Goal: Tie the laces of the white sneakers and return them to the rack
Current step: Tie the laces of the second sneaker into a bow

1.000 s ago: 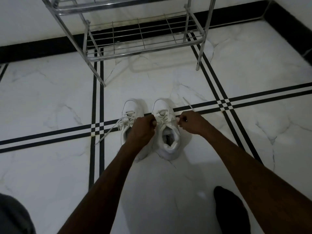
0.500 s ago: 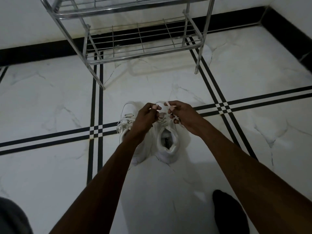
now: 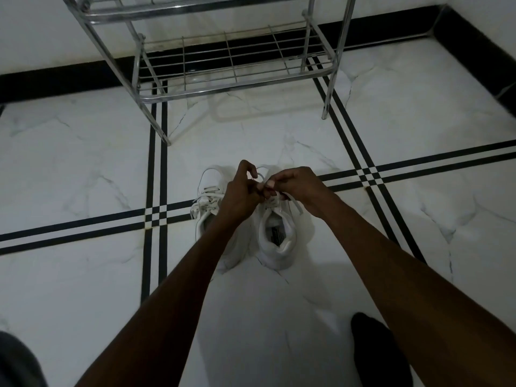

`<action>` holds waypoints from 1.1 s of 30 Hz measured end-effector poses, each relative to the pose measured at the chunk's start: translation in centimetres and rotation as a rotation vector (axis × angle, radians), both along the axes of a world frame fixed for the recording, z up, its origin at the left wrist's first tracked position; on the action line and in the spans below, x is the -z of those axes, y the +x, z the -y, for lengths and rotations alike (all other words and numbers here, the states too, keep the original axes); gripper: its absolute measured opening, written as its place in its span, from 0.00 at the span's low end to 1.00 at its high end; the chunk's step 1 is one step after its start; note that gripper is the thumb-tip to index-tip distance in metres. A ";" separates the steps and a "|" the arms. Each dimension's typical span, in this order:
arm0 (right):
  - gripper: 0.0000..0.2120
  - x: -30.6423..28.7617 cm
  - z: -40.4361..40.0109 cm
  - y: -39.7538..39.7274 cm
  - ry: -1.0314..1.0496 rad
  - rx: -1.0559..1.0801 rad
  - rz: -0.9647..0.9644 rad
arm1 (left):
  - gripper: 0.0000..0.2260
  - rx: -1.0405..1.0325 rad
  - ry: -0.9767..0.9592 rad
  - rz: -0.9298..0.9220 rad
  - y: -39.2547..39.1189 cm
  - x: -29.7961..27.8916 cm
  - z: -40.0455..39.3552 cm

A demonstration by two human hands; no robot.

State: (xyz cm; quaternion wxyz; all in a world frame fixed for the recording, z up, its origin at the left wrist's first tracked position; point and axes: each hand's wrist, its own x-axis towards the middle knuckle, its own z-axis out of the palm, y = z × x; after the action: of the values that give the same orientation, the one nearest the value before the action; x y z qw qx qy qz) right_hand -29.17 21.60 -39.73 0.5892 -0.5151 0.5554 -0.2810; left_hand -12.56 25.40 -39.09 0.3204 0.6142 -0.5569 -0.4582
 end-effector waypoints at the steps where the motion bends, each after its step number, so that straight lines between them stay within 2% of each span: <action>1: 0.10 -0.1 0.0 -0.1 -0.005 -0.031 0.023 | 0.14 -0.005 0.000 0.010 -0.1 0.0 0.1; 5: 0.12 -0.8 -0.3 -0.2 0.011 -0.097 0.134 | 0.20 0.010 0.015 0.053 -0.2 -0.1 0.4; 10: 0.13 0.3 0.0 0.9 -0.002 0.074 0.011 | 0.27 0.045 -0.015 0.011 -0.2 0.4 0.3; 14: 0.14 0.6 0.0 0.3 0.183 0.049 0.276 | 0.30 -0.026 0.039 -0.069 0.3 1.4 0.6; 15: 0.14 0.5 0.1 0.0 0.197 0.019 0.288 | 0.30 -0.046 0.065 -0.091 0.4 1.6 0.7; 17: 0.13 0.3 0.2 -0.8 0.149 -0.073 0.181 | 0.30 -0.075 0.112 -0.110 0.7 2.0 0.8; 19: 0.11 -0.5 0.4 -1.5 0.025 -0.200 -0.029 | 0.30 -0.085 0.132 -0.114 0.8 2.1 0.9; 22: 0.08 -1.7 1.2 -1.5 -0.242 -0.327 -0.358 | 0.26 -0.093 0.125 -0.118 0.7 1.9 0.8; 24: 0.06 -1.7 1.5 -0.8 -0.451 -0.317 -0.487 | 0.23 -0.113 0.136 -0.159 0.4 1.6 0.6; 28: 0.05 -0.3 1.0 0.4 -0.600 -0.194 -0.479 | 0.23 -0.115 0.173 -0.203 0.4 1.3 0.5; 33: 0.04 0.2 0.2 0.8 -0.519 -0.048 -0.350 | 0.25 0.001 0.100 -0.111 0.1 0.9 0.5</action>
State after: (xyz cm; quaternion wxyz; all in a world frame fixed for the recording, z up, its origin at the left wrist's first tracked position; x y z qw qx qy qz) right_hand -28.35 21.41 -39.90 0.3398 -0.7018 0.5459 -0.3066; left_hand -12.45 24.93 -39.95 0.3194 0.6029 -0.5148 -0.5191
